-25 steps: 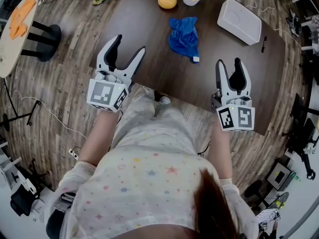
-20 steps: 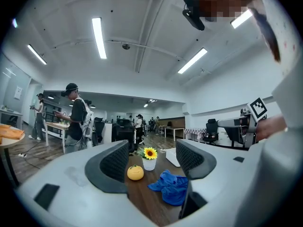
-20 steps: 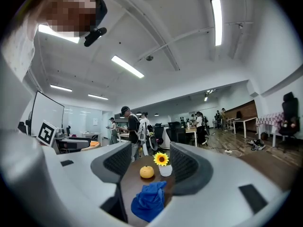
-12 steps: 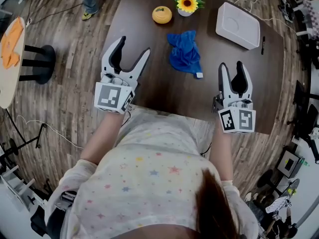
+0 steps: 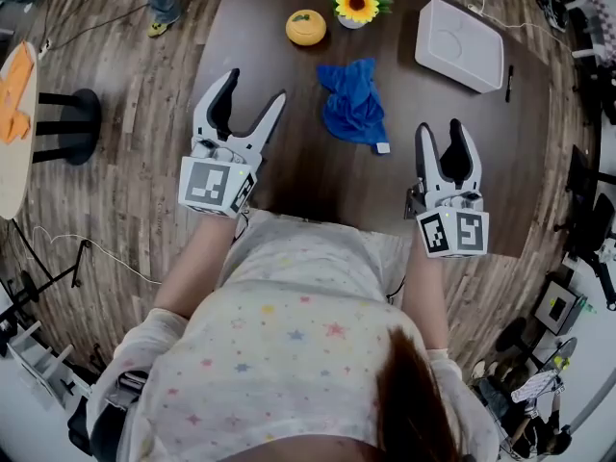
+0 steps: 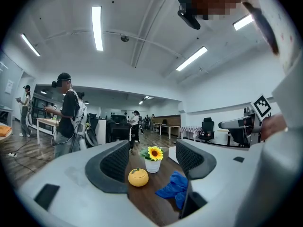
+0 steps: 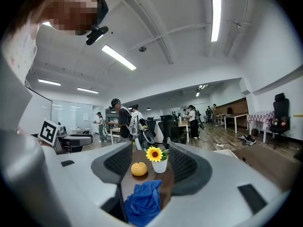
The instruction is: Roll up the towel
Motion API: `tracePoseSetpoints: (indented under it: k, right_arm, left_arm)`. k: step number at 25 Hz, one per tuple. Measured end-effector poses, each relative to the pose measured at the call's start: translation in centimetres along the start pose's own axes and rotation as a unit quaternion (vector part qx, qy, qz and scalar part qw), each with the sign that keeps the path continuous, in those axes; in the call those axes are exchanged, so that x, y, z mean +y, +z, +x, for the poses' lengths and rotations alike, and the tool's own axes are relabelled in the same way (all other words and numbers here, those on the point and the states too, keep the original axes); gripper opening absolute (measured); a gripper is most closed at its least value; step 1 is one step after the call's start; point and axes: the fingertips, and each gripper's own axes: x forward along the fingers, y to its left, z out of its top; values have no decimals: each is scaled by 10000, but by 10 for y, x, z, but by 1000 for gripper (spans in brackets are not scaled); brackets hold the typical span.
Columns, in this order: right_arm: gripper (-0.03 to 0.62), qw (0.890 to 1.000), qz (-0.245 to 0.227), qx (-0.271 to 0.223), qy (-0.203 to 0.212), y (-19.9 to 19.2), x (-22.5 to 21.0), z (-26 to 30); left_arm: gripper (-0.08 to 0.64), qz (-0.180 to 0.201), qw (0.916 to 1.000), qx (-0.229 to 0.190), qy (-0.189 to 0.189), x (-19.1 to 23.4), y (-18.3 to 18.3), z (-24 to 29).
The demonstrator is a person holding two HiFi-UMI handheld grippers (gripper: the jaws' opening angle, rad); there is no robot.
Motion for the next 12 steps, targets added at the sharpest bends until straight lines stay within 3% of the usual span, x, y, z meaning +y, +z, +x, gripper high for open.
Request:
tracePoseSetpoints:
  k: [5, 12]
  right_arm:
    - [242, 9997, -43, 178, 172, -8, -9, 4]
    - [203, 9964, -15, 798, 277, -67, -15, 2]
  left_arm:
    - [285, -79, 9999, 146, 34, -13, -13, 5]
    - [285, -226, 9989, 413, -45, -32, -48, 15]
